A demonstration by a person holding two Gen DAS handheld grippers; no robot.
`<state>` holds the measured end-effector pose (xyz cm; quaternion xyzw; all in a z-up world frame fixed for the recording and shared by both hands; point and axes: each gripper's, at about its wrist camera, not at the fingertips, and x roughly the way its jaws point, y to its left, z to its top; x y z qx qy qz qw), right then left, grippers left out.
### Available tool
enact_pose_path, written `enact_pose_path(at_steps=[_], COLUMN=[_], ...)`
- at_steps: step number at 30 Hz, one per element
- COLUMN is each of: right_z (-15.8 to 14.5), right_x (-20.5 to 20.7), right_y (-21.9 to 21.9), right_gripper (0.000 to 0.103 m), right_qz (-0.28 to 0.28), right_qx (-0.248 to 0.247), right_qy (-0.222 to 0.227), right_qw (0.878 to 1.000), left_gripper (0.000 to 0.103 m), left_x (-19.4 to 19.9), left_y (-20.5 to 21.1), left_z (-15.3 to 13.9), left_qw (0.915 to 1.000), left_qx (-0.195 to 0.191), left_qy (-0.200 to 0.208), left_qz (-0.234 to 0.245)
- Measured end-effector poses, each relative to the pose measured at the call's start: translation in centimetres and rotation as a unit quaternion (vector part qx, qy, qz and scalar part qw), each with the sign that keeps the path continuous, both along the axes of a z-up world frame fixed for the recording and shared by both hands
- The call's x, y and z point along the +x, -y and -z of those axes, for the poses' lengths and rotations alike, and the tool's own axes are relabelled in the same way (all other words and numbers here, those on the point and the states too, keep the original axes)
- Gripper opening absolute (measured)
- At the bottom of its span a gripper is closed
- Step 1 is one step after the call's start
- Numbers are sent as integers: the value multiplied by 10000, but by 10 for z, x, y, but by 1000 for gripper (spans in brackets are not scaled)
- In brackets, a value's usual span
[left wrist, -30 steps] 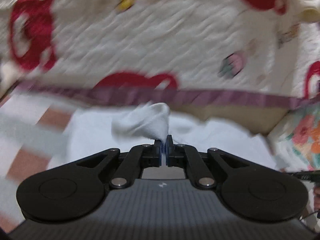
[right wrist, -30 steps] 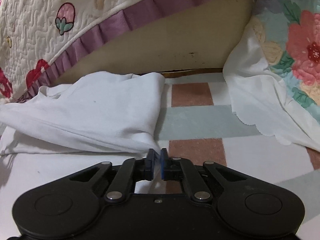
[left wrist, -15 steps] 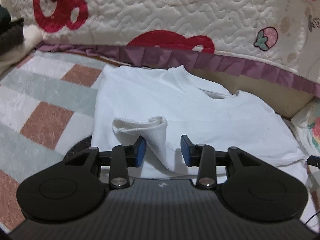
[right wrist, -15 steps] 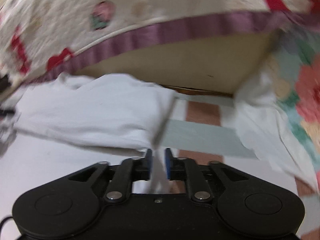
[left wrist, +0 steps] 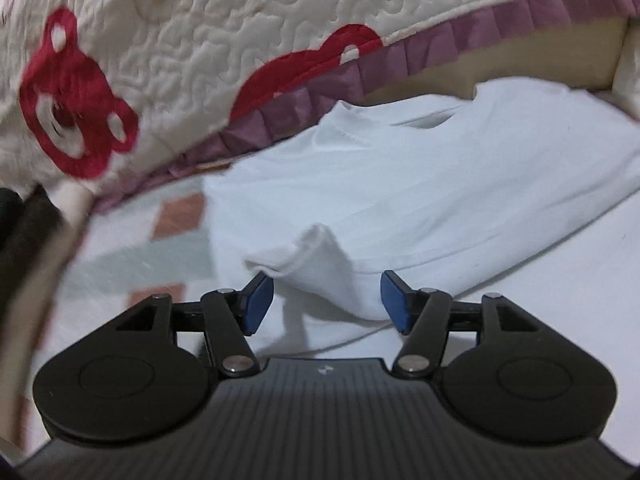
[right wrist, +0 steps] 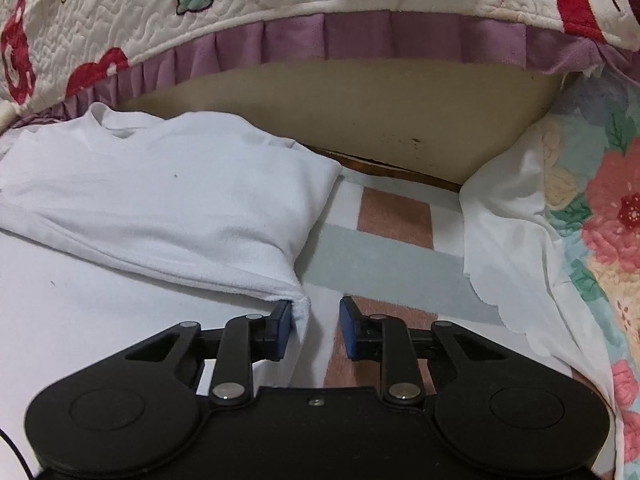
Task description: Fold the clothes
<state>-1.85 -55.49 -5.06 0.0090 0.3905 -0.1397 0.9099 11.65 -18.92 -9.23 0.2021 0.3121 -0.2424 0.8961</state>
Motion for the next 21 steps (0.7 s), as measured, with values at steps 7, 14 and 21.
enact_pose_path(at_steps=[7, 14, 21], right_z=[9, 15, 15], right_x=[-2, -10, -9], right_y=[11, 32, 32], right_gripper=[28, 29, 29], right_qz=[510, 859, 489], right_qx=[570, 1440, 1251], right_qy=[96, 349, 207], right_qw=[9970, 9852, 9907], left_gripper=[59, 61, 62], left_x=[12, 40, 31], left_y=[-34, -15, 11], left_z=[-31, -6, 17], left_qw=[9940, 9738, 9498], left_qx=[-1077, -1545, -363], left_qy=[129, -827, -915], left_qz=[-104, 1448, 2970])
